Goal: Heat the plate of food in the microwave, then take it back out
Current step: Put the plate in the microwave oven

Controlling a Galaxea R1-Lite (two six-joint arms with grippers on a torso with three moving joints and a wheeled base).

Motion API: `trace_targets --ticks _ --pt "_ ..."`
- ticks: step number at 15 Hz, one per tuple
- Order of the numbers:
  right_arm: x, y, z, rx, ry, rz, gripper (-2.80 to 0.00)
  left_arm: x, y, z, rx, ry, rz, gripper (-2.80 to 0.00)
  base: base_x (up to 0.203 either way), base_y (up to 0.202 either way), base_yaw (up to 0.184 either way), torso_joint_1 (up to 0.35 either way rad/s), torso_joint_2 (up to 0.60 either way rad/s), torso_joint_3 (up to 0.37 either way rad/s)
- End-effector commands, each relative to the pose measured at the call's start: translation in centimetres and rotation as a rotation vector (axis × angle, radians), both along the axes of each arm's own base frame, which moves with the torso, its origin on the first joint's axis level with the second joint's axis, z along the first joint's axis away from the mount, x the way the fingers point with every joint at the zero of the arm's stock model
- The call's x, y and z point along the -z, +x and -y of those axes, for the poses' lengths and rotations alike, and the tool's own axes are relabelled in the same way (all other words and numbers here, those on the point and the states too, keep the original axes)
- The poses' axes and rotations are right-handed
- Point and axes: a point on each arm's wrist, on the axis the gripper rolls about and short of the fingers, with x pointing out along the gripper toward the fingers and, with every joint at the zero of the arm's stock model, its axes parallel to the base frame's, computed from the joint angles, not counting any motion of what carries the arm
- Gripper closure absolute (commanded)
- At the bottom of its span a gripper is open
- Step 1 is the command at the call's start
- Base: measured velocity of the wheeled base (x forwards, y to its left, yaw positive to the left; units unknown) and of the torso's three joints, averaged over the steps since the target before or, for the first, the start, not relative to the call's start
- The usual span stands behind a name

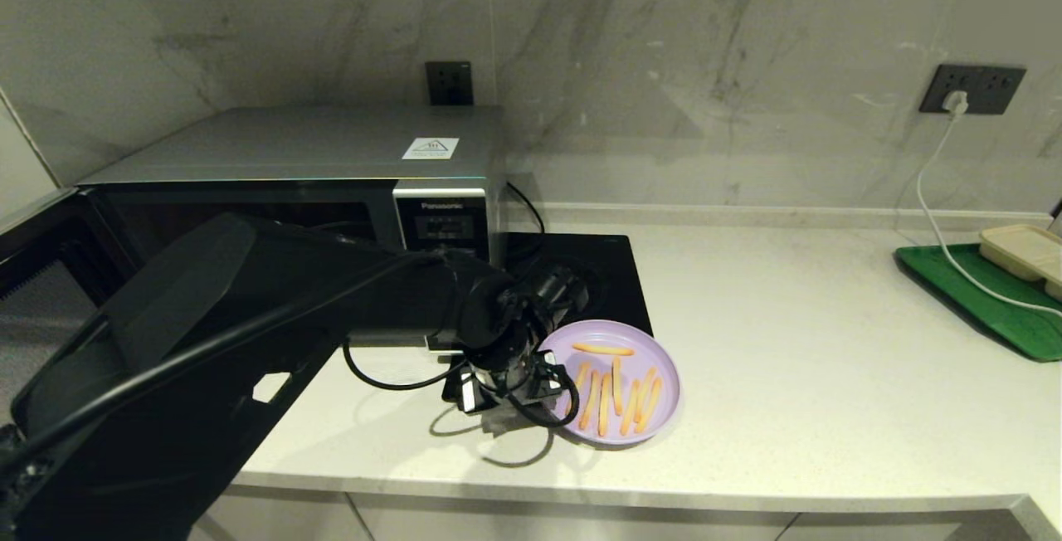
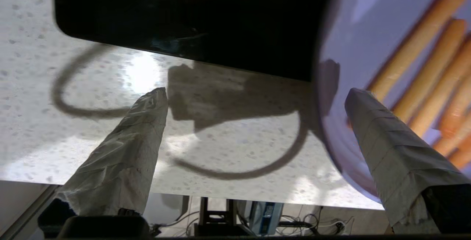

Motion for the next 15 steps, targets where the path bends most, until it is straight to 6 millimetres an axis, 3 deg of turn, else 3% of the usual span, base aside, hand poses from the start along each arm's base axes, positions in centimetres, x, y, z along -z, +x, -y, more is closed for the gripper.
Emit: trace_targets --ticks 1,15 --pt "0.0 0.0 0.0 0.000 0.001 -0.001 0.00 0.3 0.7 -0.6 -0.023 0.010 -0.013 -2.80 0.000 0.000 0.000 0.000 0.00 0.000" --pt "0.0 0.0 0.0 0.000 0.001 -0.001 0.00 0.8 1.0 0.5 0.020 0.018 -0.063 -2.80 0.000 0.000 0.000 0.000 0.00 0.000"
